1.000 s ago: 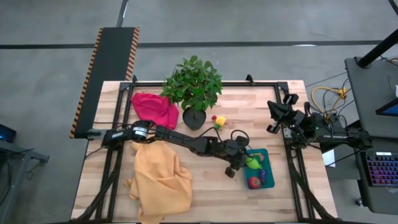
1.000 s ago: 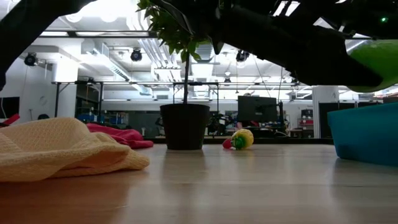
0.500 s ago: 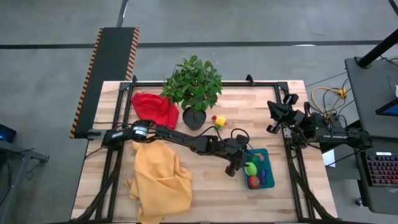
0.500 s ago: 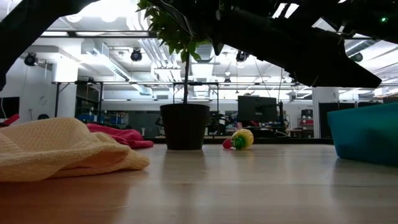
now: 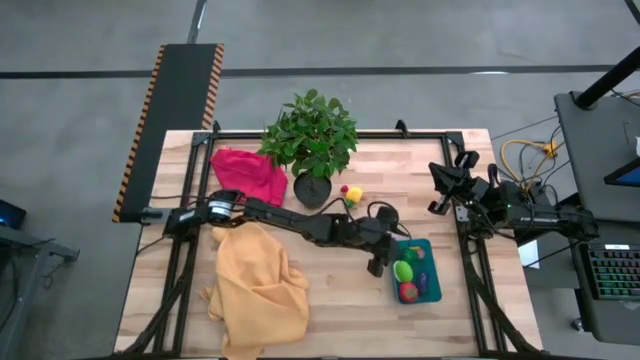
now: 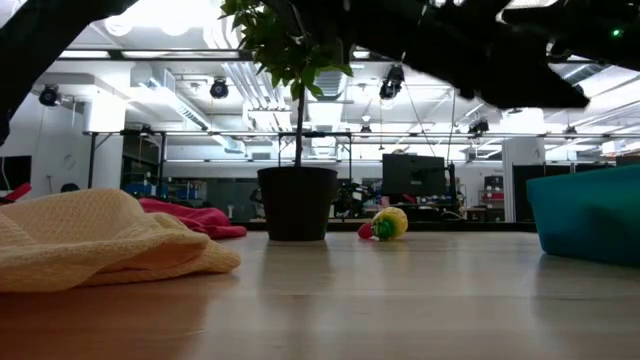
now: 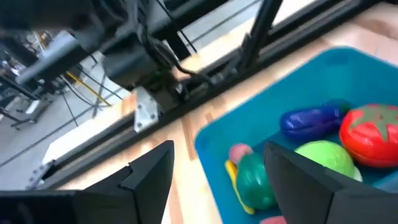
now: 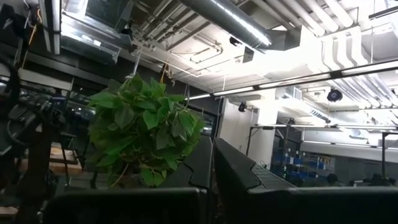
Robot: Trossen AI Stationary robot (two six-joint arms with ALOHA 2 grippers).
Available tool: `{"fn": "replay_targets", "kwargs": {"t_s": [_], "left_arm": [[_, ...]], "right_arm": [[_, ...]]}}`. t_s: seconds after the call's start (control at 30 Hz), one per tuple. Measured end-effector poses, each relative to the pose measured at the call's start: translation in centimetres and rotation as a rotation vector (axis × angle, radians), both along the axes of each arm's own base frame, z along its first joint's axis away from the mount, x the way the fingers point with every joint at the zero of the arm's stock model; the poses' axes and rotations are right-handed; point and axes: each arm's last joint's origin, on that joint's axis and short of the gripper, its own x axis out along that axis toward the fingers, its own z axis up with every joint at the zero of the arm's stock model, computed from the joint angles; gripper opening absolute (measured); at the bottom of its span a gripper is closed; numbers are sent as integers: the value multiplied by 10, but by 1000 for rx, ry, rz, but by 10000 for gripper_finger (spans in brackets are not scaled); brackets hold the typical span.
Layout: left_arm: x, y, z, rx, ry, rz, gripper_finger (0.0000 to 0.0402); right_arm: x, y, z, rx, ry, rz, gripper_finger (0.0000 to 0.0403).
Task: Pick and placing Produce into tupperware
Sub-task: Put the pineapple into the bin
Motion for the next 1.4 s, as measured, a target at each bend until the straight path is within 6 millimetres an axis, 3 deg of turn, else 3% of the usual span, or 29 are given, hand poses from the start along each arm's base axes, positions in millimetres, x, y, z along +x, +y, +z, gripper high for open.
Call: {"fn": "replay_targets", "kwargs": {"t_s": [0.17,0.33,0.43,0.63,0.7,0.93,1.17,1.4], "left_arm": [[-11,1,36,-21,-54,-24,231],[-40,3,73,-61,44,-60,216],[-59,5,91,-99,133,-72,175],[-98,4,130,-98,194,-85,36],[-111,2,141,-95,215,-94,11],[-164,1,186,-112,226,-113,14],[-232,11,227,-214,224,-72,15],[-301,22,224,-270,157,26,15]], "right_arm": [[0,0,0,0,0,1,9],[0,0,0,-1,1,1,9],[0,0,0,-1,1,2,9],[0,0,0,9,2,-14,9],[0,0,0,9,2,-14,9],[1,-1,-2,11,24,-13,9],[2,-1,-3,33,26,-1,9],[2,-1,-4,38,38,2,9]]}}
